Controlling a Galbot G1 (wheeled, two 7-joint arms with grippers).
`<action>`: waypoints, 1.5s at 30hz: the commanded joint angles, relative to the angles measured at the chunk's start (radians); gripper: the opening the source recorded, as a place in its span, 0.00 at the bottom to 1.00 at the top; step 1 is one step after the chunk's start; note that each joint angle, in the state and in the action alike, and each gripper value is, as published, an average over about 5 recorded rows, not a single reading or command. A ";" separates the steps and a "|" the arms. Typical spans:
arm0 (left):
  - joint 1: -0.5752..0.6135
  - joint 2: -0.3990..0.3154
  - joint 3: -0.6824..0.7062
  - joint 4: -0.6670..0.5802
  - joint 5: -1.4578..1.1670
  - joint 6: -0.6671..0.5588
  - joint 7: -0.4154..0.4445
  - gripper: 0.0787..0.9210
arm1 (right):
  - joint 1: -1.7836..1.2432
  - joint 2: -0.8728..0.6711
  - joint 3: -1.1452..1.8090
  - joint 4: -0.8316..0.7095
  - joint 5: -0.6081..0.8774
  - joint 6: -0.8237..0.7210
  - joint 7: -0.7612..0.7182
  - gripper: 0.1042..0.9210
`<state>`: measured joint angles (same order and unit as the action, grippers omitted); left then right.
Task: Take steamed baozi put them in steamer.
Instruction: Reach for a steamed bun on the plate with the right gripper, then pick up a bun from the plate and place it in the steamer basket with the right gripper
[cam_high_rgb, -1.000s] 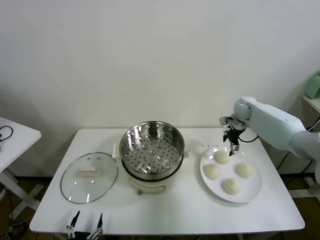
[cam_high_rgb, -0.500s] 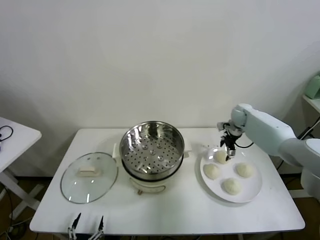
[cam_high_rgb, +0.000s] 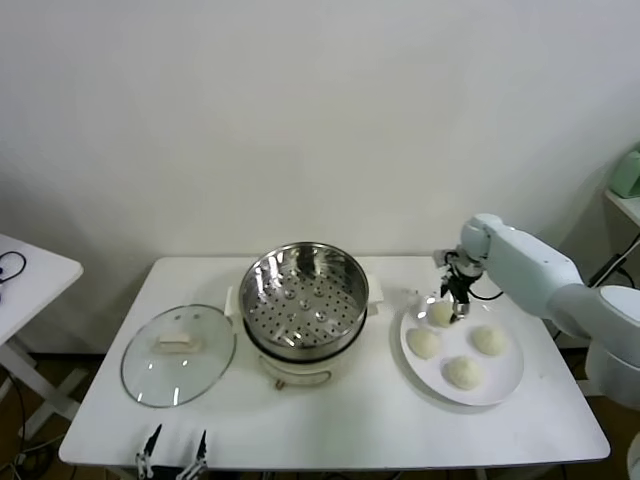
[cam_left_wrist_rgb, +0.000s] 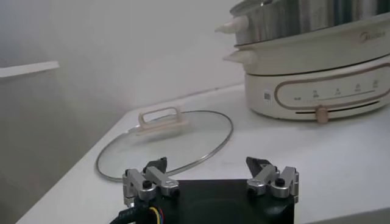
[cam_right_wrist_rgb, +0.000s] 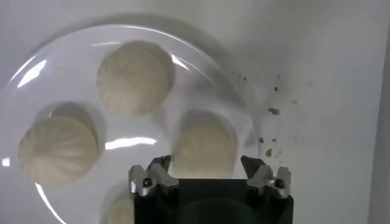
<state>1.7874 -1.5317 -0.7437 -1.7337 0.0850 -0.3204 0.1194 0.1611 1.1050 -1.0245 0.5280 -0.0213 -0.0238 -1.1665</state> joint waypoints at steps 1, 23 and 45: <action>-0.001 0.002 -0.002 0.003 0.002 0.000 -0.001 0.88 | -0.010 0.007 0.016 -0.017 -0.021 0.005 0.001 0.70; -0.004 0.001 -0.010 0.007 0.004 0.002 -0.010 0.88 | 0.564 -0.123 -0.357 0.496 0.232 0.177 -0.011 0.57; -0.010 -0.008 0.011 -0.007 0.029 0.000 -0.010 0.88 | 0.568 0.373 -0.428 0.463 0.041 0.637 0.193 0.61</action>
<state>1.7736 -1.5357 -0.7343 -1.7336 0.1103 -0.3188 0.1100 0.7795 1.3029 -1.4222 1.0540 0.0761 0.4788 -1.0253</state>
